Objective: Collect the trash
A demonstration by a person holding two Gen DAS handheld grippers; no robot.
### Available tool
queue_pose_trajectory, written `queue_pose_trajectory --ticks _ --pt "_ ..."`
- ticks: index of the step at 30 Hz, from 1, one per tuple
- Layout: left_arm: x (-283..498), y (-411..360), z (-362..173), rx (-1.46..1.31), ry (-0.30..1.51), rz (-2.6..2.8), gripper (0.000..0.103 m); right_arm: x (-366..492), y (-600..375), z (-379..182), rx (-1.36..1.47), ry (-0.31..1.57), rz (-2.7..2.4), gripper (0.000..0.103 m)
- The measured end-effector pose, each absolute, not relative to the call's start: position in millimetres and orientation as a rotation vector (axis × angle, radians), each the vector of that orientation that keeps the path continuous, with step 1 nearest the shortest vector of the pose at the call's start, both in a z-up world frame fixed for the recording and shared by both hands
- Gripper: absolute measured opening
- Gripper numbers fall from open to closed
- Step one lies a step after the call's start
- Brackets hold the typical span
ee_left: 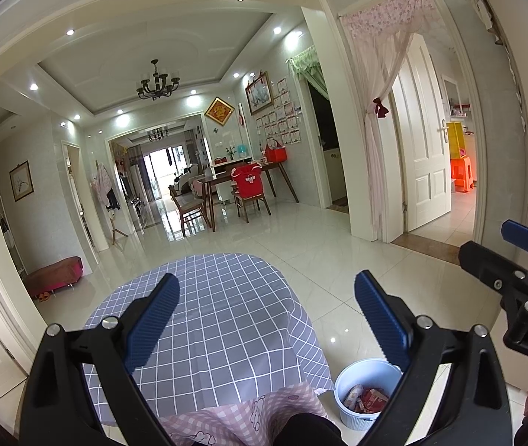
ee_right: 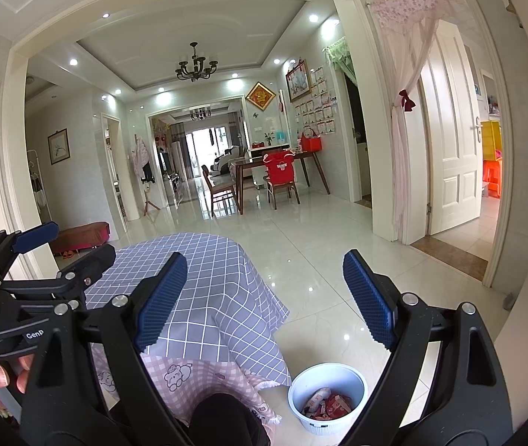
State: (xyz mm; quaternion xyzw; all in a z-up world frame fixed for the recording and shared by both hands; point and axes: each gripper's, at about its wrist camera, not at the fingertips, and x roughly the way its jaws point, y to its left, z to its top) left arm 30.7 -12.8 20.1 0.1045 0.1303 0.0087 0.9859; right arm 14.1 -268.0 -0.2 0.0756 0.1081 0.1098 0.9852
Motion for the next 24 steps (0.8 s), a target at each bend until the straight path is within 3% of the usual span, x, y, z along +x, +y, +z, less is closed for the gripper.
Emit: queue_pose_trajectory --ticks 24 --pt "31.0 -9.7 20.4 0.212 0.265 0.019 0.093 10.4 -268.0 -0.9 0.151 0.221 0.22 0.085"
